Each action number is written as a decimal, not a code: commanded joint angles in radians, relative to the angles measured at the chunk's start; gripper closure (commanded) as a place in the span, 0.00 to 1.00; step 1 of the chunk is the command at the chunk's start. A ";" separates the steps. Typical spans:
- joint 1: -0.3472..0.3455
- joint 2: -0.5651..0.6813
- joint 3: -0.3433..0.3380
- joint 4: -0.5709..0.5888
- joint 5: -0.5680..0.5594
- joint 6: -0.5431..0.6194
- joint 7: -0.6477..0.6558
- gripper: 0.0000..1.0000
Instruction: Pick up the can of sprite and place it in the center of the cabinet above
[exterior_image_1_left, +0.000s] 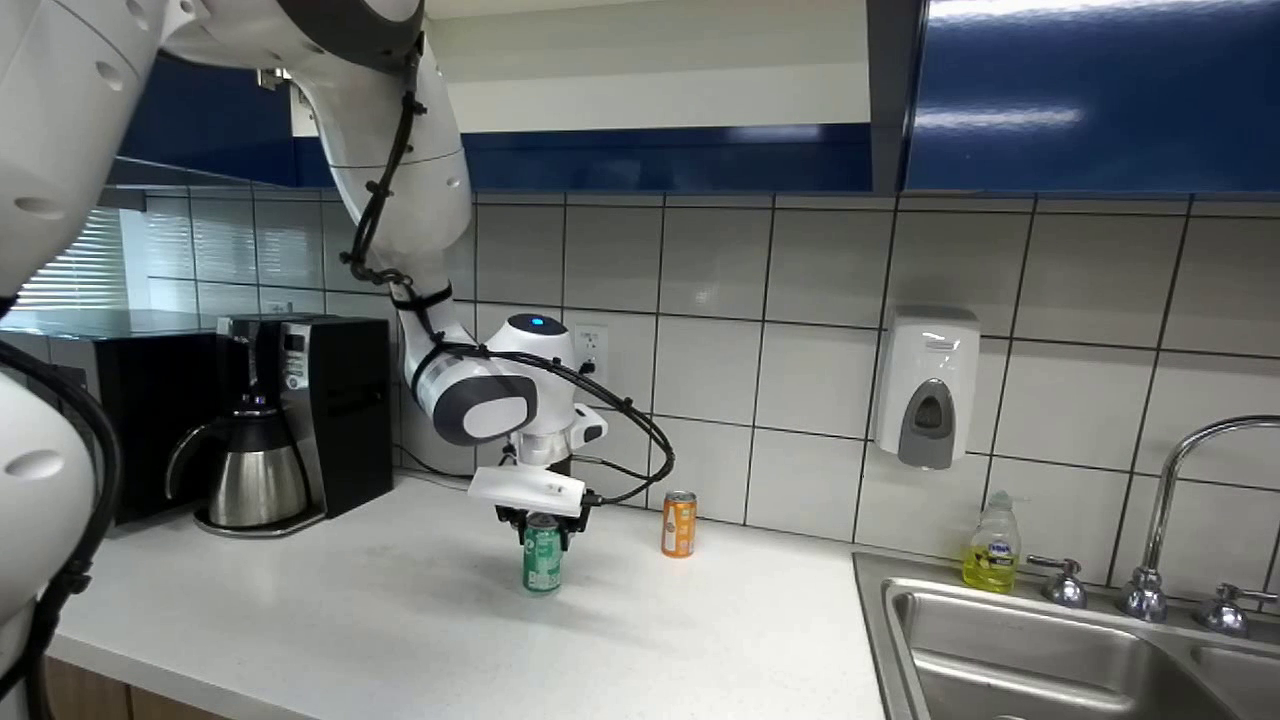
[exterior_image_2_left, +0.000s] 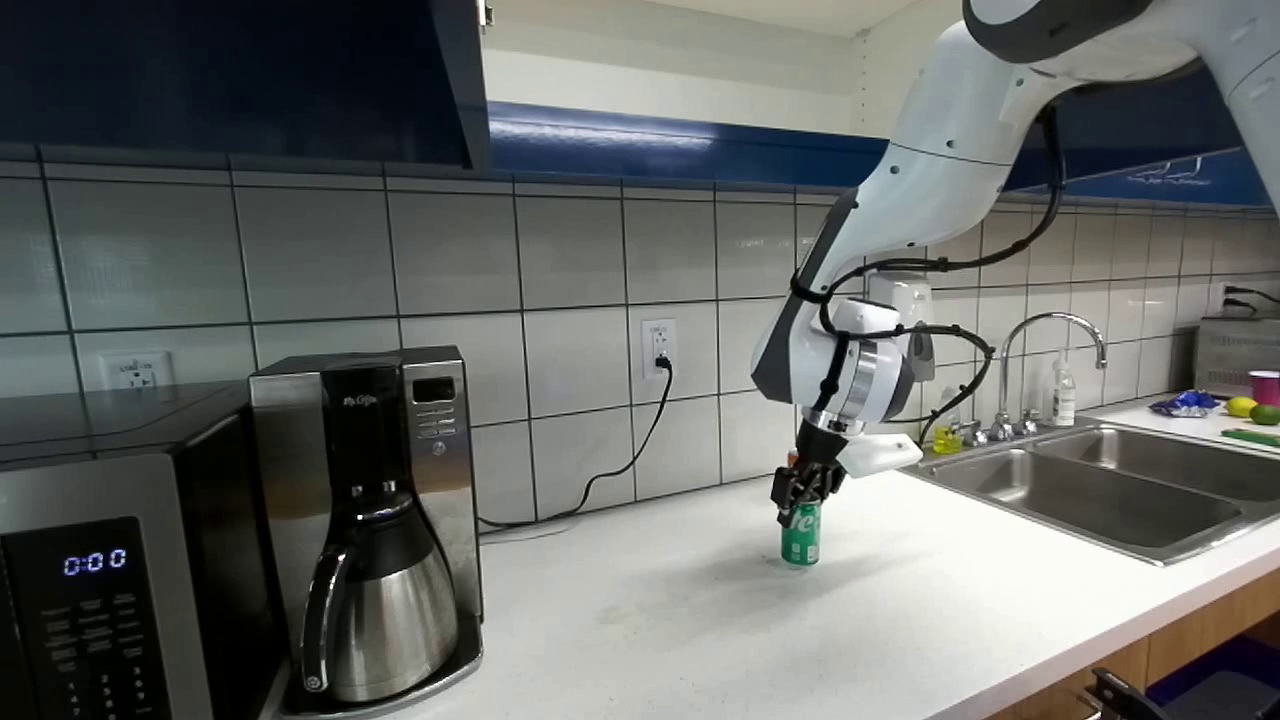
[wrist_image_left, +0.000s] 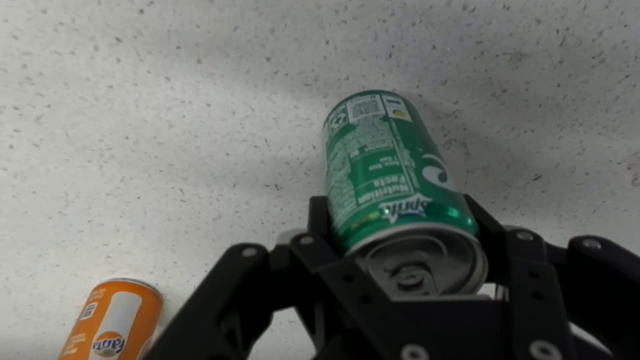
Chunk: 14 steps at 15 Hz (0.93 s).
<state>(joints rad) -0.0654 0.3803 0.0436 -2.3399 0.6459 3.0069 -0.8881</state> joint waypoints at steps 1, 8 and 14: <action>0.009 -0.066 -0.018 -0.026 -0.024 -0.042 0.004 0.62; 0.050 -0.159 -0.065 -0.067 -0.083 -0.103 0.041 0.62; 0.092 -0.260 -0.141 -0.105 -0.212 -0.167 0.136 0.62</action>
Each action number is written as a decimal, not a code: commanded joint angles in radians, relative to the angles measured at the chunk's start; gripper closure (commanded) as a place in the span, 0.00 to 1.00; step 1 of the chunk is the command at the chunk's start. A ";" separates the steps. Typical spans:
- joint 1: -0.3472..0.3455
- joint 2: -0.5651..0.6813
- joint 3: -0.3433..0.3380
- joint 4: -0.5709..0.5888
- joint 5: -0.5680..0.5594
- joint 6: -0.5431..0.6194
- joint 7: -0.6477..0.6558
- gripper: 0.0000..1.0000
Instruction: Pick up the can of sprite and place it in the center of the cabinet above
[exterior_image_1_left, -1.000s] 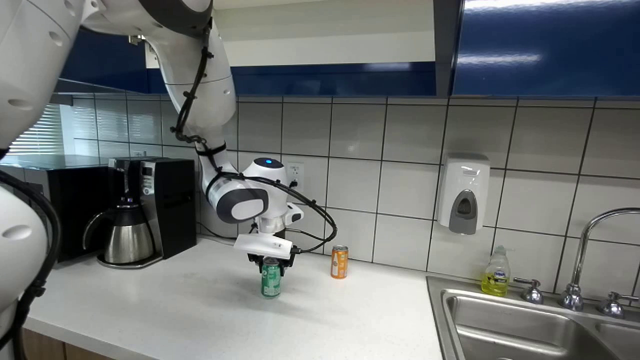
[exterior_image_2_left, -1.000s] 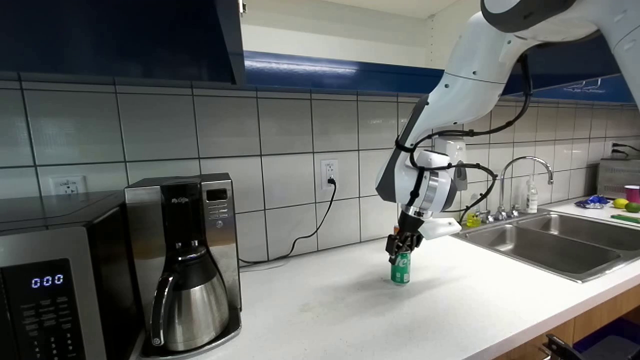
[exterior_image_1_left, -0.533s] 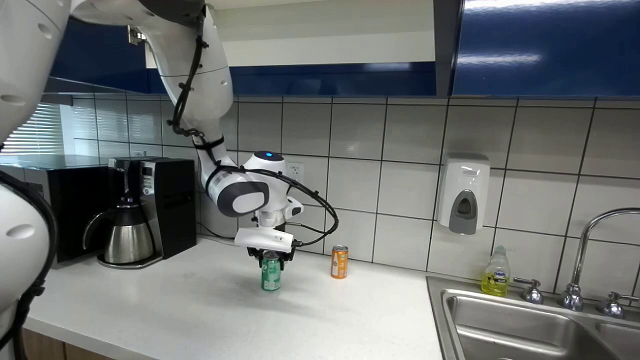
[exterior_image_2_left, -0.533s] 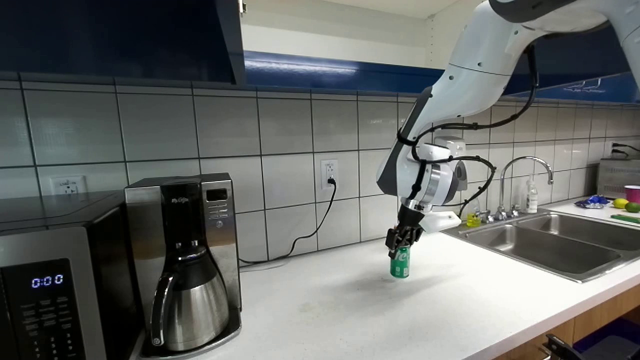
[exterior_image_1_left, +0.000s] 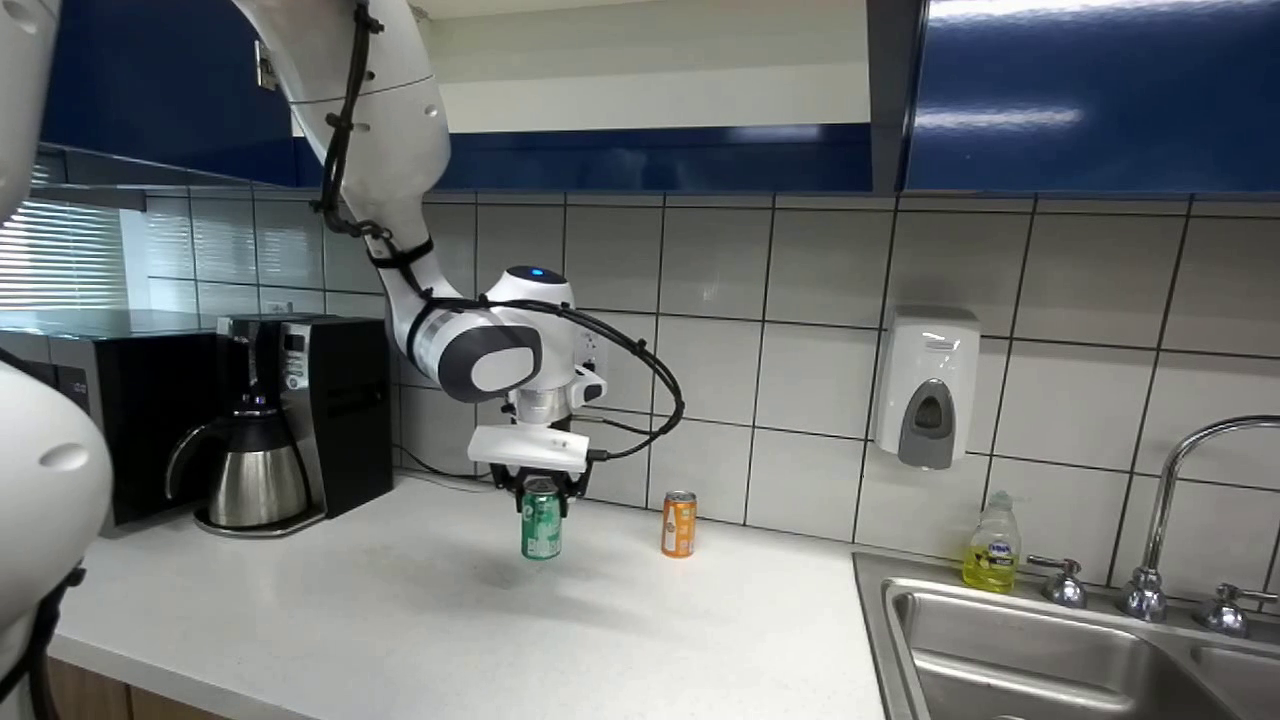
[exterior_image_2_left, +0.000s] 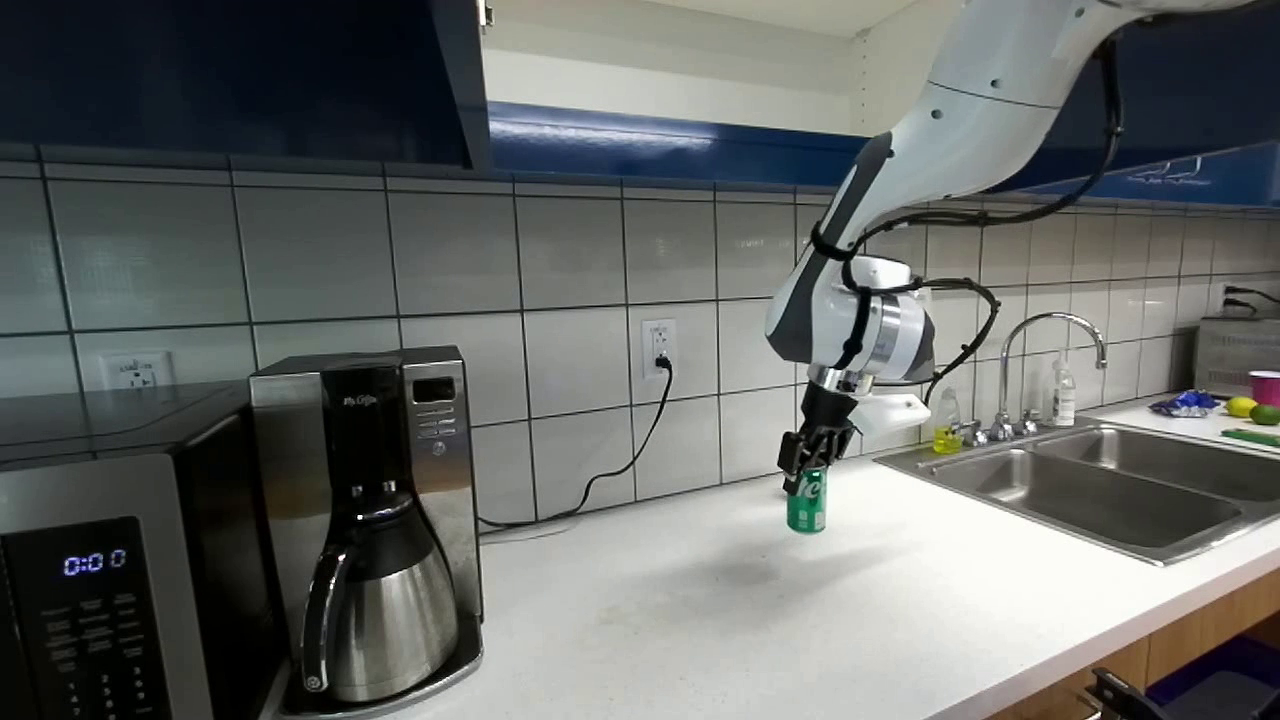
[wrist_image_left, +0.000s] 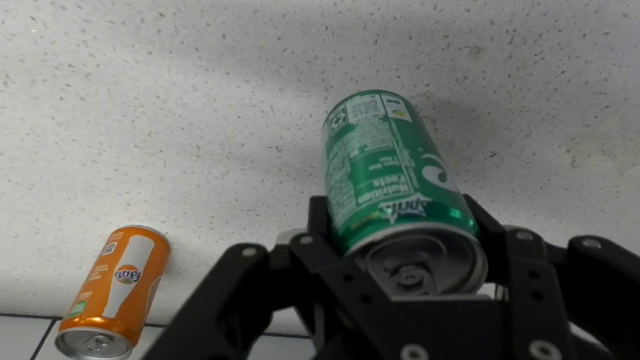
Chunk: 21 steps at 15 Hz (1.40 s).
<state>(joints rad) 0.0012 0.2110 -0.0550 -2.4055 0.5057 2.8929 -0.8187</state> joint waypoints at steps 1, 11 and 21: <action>0.029 -0.107 -0.052 -0.046 -0.096 -0.064 0.086 0.62; -0.022 -0.301 -0.024 -0.091 -0.315 -0.249 0.260 0.62; -0.003 -0.506 -0.048 -0.079 -0.357 -0.455 0.318 0.62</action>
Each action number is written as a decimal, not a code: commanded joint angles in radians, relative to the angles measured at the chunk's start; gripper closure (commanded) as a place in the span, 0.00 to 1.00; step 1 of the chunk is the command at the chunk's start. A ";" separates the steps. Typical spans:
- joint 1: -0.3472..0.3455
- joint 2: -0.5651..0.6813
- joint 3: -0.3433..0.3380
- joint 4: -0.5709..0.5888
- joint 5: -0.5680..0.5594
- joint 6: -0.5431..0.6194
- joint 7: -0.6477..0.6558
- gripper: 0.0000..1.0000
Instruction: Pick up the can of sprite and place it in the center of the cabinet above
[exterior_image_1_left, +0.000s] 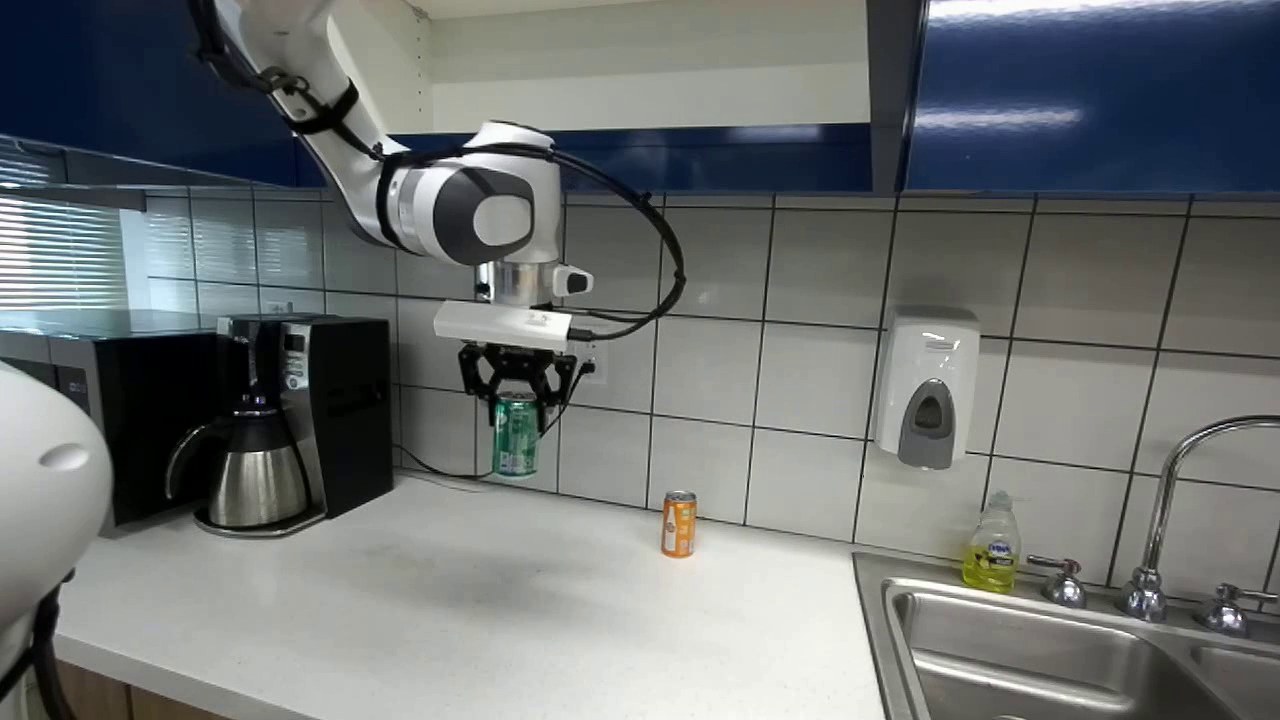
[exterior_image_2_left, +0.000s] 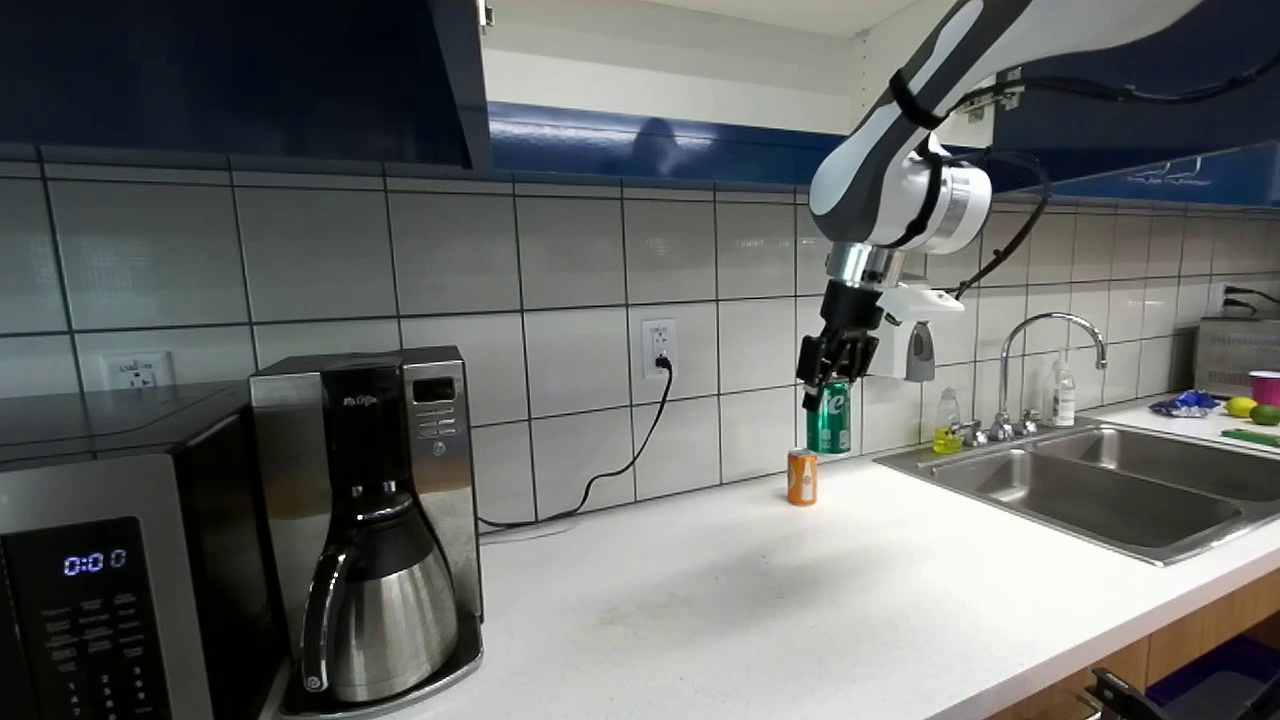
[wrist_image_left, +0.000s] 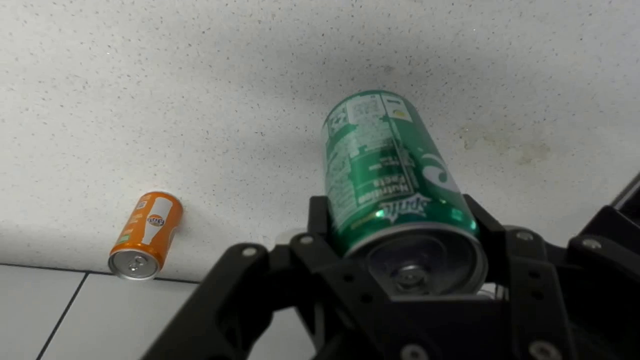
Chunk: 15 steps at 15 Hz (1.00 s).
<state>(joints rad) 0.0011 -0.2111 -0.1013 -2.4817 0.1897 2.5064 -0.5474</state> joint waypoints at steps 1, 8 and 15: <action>-0.001 -0.104 -0.004 -0.001 -0.041 -0.087 0.045 0.62; 0.008 -0.199 -0.002 0.029 -0.077 -0.187 0.092 0.62; 0.013 -0.257 0.006 0.094 -0.096 -0.277 0.147 0.62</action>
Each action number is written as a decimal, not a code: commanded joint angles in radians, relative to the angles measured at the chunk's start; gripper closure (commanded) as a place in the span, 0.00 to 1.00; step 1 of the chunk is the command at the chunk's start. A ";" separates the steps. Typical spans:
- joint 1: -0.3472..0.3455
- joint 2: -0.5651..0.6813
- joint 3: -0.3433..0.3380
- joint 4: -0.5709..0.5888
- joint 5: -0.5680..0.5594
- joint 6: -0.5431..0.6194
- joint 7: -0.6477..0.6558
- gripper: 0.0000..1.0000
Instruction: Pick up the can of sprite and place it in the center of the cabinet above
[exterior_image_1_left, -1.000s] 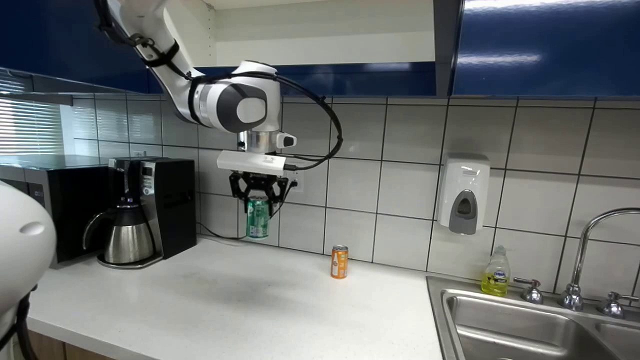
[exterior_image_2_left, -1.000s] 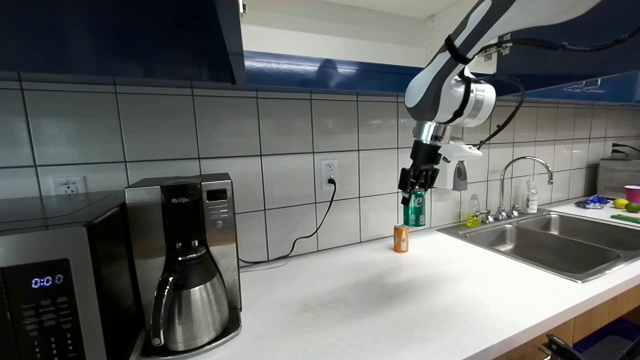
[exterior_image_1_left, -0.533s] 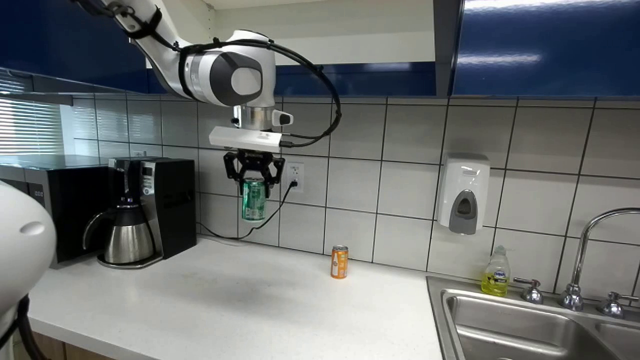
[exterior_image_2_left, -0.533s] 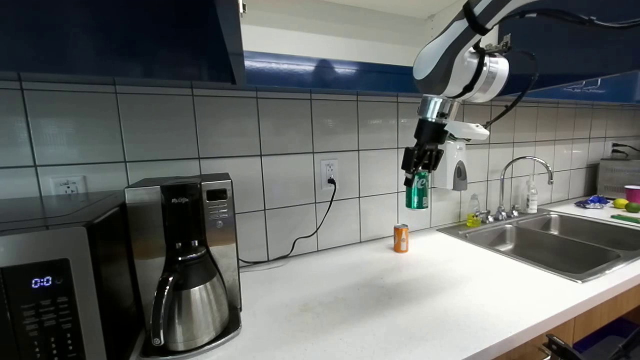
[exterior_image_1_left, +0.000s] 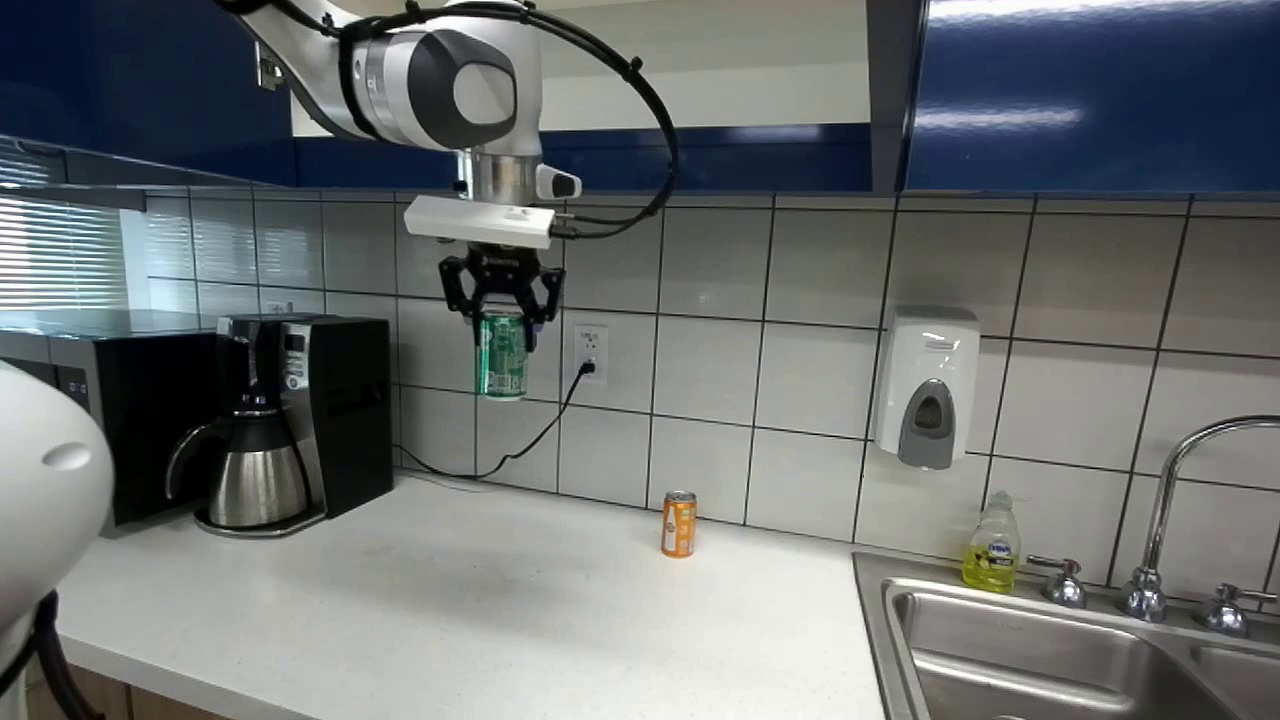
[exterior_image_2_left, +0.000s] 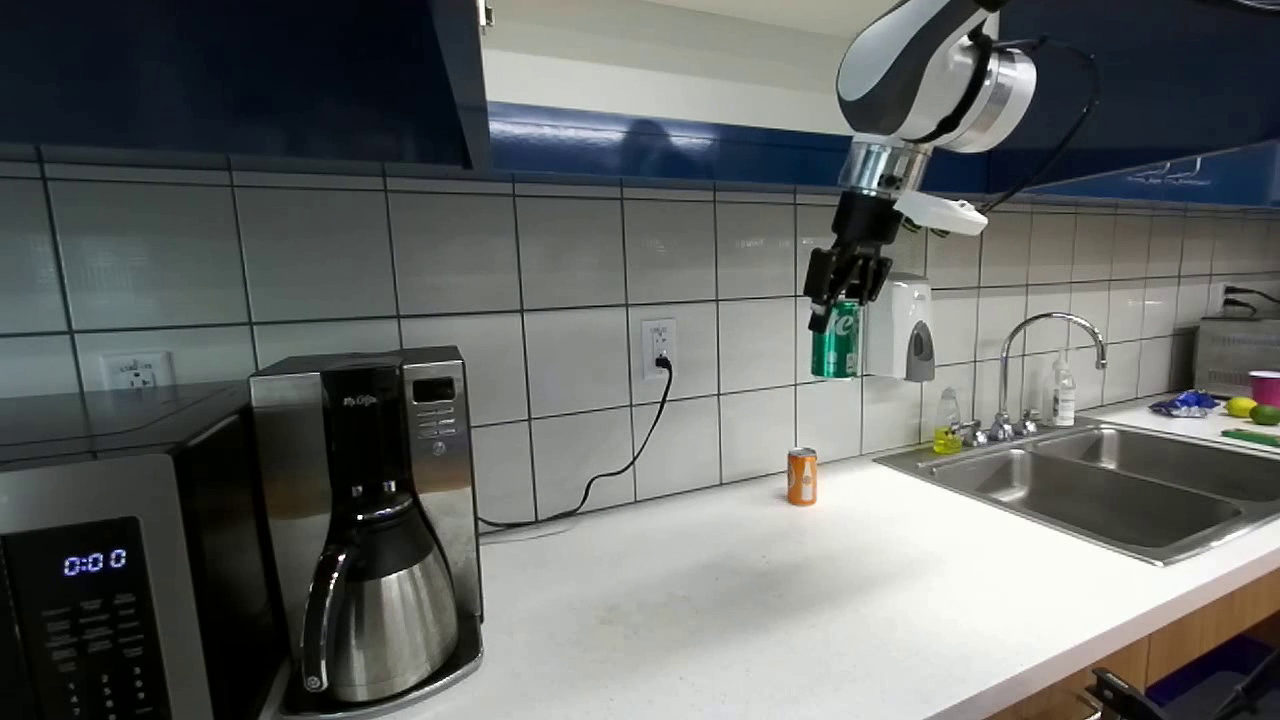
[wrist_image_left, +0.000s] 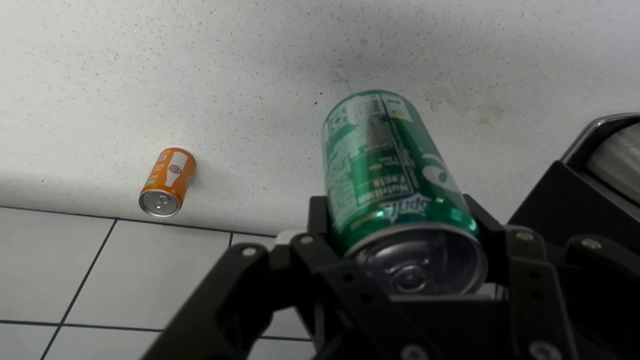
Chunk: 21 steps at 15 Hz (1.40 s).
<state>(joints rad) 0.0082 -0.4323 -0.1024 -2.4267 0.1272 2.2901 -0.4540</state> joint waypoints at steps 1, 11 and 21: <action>0.008 -0.042 0.008 0.047 -0.037 -0.070 0.058 0.62; 0.017 -0.104 0.022 0.123 -0.050 -0.176 0.094 0.62; 0.022 -0.158 0.017 0.228 -0.037 -0.248 0.122 0.62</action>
<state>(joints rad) 0.0232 -0.5722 -0.0871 -2.2547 0.1055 2.0862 -0.3744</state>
